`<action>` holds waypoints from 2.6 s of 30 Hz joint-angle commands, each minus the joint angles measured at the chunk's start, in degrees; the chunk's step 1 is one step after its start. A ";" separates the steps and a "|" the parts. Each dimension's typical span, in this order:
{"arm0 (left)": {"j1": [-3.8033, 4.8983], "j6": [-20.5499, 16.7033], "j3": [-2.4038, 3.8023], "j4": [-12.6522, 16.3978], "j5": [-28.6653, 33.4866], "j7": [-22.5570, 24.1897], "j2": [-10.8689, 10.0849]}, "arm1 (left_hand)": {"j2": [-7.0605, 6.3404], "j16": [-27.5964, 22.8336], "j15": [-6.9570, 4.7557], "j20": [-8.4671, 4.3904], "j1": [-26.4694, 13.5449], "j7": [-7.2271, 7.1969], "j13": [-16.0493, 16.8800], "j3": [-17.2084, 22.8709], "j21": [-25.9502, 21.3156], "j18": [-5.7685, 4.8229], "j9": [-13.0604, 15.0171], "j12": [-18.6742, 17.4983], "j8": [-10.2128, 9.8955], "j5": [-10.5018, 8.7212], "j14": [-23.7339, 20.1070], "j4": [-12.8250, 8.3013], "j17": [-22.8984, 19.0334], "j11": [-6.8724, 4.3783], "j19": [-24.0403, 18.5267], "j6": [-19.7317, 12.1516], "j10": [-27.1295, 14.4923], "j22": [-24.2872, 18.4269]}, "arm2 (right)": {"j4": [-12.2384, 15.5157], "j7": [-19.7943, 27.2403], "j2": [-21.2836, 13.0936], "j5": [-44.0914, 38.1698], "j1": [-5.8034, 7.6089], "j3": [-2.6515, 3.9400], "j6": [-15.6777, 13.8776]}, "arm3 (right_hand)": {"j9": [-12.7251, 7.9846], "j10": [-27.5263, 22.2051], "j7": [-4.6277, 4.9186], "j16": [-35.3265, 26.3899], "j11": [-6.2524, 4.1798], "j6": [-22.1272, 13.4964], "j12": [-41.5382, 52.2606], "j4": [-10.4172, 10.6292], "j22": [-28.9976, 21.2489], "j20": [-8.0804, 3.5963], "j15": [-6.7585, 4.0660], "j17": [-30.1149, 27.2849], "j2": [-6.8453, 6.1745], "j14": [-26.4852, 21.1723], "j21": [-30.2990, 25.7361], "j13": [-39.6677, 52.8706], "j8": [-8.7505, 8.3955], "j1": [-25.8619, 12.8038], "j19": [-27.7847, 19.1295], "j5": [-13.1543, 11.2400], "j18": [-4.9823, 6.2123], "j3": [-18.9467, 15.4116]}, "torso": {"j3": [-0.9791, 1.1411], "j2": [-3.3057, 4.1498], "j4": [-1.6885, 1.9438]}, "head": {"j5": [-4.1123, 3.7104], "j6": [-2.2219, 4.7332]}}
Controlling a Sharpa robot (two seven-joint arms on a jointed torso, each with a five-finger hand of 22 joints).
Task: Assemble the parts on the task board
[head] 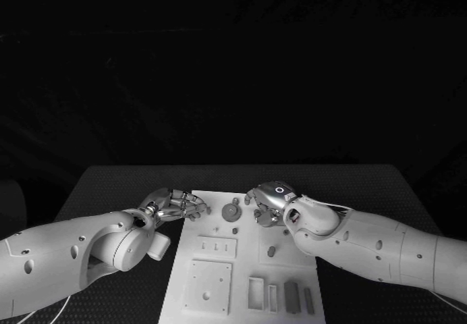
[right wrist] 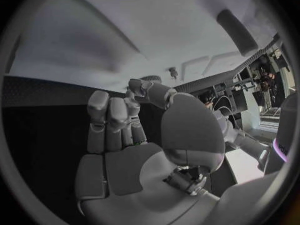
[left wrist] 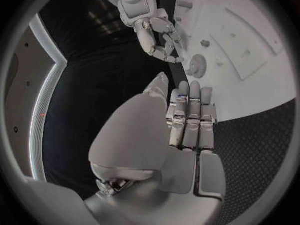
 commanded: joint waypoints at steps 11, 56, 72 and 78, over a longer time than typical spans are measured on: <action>0.05 0.67 0.05 -1.43 -0.29 1.20 0.19 | -0.21 -0.36 0.23 -0.01 0.40 0.22 0.08 -0.35 0.26 1.14 0.08 -0.38 -0.24 -0.18 -0.01 -0.07 0.13 -0.01 -0.30 0.32 0.57 1.00 | 6.09 16.27 -10.85 26.16 3.29 2.71 2.01 | 0.05 -1.27 1.71 -0.53 1.48 0.43 0.85 2.20 0.54 -0.35 1.39 -0.18 -1.37 -0.43 -0.64 -0.33 0.43 -3.45 -0.27 -7.76 3.90 -11.24 | 0.41 -0.45 -0.97 | -0.46 0.94; -0.13 1.97 0.03 -2.45 -0.32 1.22 1.13 | -0.32 -0.55 0.26 0.00 0.19 0.20 0.17 -0.69 0.29 1.14 0.18 -0.56 -0.34 -0.63 0.01 -0.06 0.31 -0.04 -0.33 0.40 0.74 1.00 | -7.82 19.64 -10.26 25.53 -1.27 2.56 9.05 | -0.25 -7.68 1.27 -2.11 1.12 -1.85 0.54 -2.53 0.74 1.69 1.12 0.29 1.33 -6.27 -3.85 -1.59 -0.13 -2.04 -6.67 -8.58 3.90 -24.92 | 1.10 -1.10 -2.63 | -0.65 -0.24; -0.13 2.00 0.03 -2.32 -0.32 1.18 0.95 | -0.29 -0.59 0.26 0.01 0.20 0.20 0.19 -0.71 0.29 1.15 0.20 -0.60 -0.36 -0.64 0.00 -0.06 0.35 -0.04 -0.34 0.41 0.77 0.99 | -8.17 19.48 -9.70 24.66 -1.70 2.56 8.37 | 0.43 -6.97 0.82 -1.48 0.71 2.12 1.43 0.01 0.89 1.49 0.72 0.25 2.19 -5.61 -3.35 -2.39 2.01 2.97 -5.58 -11.09 3.90 -17.34 | 1.05 -1.19 -2.74 | -0.51 -0.77; -0.13 2.07 0.03 -2.35 -0.32 1.15 0.95 | -0.26 -0.60 0.26 0.01 0.19 0.20 0.19 -0.72 0.30 1.15 0.20 -0.61 -0.37 -0.65 0.00 -0.05 0.36 -0.04 -0.34 0.42 0.77 0.99 | -8.36 19.31 -9.49 24.58 -1.70 2.56 8.45 | 0.66 -6.85 0.79 -1.33 0.68 3.09 1.60 0.58 0.94 1.42 0.68 0.28 2.34 -5.50 -3.15 -2.49 2.51 3.11 -5.44 -11.09 3.90 -16.34 | 1.09 -1.21 -2.73 | -0.57 -0.81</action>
